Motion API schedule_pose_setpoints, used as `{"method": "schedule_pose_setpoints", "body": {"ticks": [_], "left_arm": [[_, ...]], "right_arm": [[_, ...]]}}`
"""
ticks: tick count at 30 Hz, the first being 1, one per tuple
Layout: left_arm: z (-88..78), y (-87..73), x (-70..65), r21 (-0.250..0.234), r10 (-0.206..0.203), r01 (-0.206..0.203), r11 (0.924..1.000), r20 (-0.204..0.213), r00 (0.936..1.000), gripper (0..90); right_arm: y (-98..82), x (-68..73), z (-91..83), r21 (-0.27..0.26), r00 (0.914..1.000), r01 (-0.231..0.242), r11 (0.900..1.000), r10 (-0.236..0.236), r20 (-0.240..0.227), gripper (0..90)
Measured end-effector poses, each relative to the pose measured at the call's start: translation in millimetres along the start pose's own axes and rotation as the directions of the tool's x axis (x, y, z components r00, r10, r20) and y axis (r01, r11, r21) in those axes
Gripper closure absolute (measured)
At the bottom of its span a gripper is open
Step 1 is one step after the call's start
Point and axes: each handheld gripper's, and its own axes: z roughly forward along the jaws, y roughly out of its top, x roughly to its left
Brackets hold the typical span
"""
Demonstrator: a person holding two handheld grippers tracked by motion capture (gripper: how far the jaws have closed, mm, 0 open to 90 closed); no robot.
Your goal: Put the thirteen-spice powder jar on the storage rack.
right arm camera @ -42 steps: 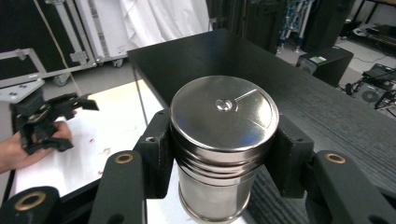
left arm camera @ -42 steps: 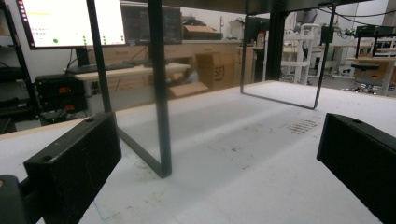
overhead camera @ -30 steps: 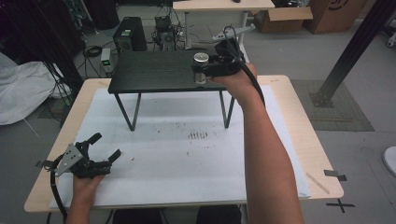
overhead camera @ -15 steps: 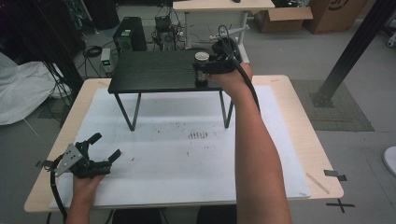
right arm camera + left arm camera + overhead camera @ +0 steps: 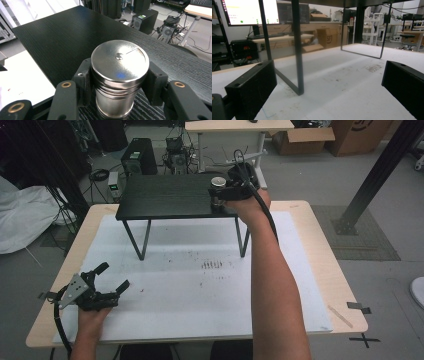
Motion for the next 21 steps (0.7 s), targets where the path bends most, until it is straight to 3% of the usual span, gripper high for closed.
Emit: {"method": "schedule_pose_setpoints", "body": {"ticks": [12,21], "left_arm": [[-0.1,0.0,-0.1,-0.001,0.002,-0.002,1.0000,0.000,1.0000,0.2],[0.0,0.0,0.0,0.001,0.000,0.000,1.0000,0.000,1.0000,0.2]], "right_arm": [[-0.9,0.2,-0.3,-0.003,1.0000,0.009,1.000,-0.009,-0.001,48.4],[-0.6,2.9,-2.8,-0.021,0.9999,0.008,1.000,-0.008,0.010,34.5]]}}
